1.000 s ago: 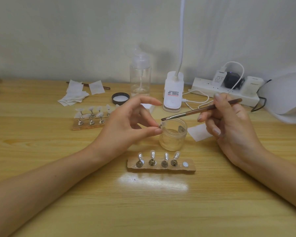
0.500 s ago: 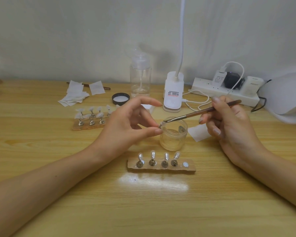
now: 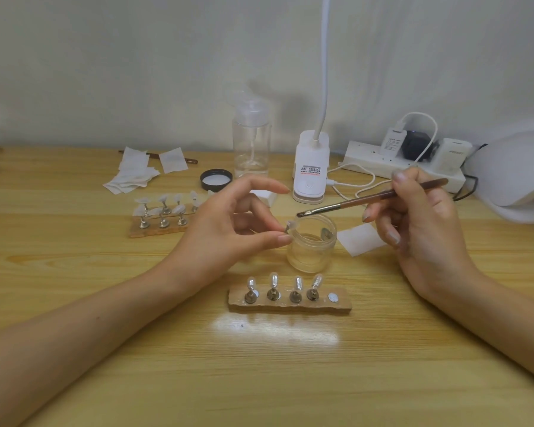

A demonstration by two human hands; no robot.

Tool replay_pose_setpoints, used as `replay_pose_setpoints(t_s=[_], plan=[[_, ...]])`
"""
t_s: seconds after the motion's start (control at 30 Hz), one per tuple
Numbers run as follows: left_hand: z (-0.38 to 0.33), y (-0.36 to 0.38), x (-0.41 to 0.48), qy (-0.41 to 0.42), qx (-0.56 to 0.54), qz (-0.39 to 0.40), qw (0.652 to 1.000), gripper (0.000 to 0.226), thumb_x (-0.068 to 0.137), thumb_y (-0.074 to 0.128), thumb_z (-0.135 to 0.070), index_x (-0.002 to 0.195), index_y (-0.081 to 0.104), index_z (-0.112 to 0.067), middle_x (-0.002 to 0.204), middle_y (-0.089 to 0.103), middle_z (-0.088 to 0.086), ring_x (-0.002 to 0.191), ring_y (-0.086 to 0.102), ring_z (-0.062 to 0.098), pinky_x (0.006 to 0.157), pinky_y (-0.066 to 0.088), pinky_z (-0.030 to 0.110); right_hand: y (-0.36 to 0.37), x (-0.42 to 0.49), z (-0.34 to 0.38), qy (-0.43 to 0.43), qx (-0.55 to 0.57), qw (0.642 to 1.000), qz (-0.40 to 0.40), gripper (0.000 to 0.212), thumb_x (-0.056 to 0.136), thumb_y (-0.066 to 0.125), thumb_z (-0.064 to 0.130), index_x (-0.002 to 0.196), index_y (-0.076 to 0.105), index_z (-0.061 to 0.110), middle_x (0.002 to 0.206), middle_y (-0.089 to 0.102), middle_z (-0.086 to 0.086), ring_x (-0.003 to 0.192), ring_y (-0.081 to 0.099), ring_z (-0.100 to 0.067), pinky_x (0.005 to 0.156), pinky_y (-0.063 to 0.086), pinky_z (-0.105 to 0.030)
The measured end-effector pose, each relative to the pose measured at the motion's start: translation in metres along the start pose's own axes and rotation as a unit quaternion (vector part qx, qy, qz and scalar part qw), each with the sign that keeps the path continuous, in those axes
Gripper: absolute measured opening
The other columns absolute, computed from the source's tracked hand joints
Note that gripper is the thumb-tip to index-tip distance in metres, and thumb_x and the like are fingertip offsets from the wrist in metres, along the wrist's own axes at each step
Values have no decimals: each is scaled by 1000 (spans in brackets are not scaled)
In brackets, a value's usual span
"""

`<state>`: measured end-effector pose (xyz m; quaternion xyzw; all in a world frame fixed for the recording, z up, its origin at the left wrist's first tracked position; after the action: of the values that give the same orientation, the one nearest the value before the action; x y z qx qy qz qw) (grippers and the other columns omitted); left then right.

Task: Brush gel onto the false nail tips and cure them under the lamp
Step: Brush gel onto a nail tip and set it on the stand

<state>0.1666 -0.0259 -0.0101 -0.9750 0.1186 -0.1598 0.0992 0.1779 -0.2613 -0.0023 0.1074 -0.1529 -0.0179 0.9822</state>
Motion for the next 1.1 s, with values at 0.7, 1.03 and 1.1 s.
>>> replay_pose_setpoints(t_s=[0.7, 1.03, 1.1], plan=[[0, -1, 0, 2, -20, 13, 1000, 51, 69, 82, -24, 117, 65, -27, 78, 73, -1, 85, 75, 18, 85, 59, 27, -2, 0, -1, 11, -14, 1000, -2, 27, 102, 47, 20, 75, 46, 16, 58, 65, -9, 33, 33, -10, 43, 33, -17], [0, -1, 0, -14, -18, 13, 1000, 50, 69, 83, -25, 115, 66, -26, 78, 73, 0, 84, 75, 17, 83, 59, 26, -1, -1, -1, -4, -28, 999, 13, 26, 99, 49, 24, 75, 45, 15, 60, 66, -9, 34, 34, -10, 42, 32, -18], [-1, -1, 1, -20, -18, 16, 1000, 47, 68, 83, -25, 112, 68, -23, 77, 73, 0, 81, 74, 15, 84, 59, 26, -3, 0, -1, -1, -23, 1000, -5, 28, 102, 47, 20, 75, 46, 16, 59, 65, -9, 34, 33, -11, 43, 32, -19]])
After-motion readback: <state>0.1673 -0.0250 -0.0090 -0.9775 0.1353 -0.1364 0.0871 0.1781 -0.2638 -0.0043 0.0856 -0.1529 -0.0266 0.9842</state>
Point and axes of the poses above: each hand's wrist, its own x-axis towards the middle knuckle, its own y-axis out of the palm, z = x × y, the point moved 1 cm from there along x, towards the middle knuckle
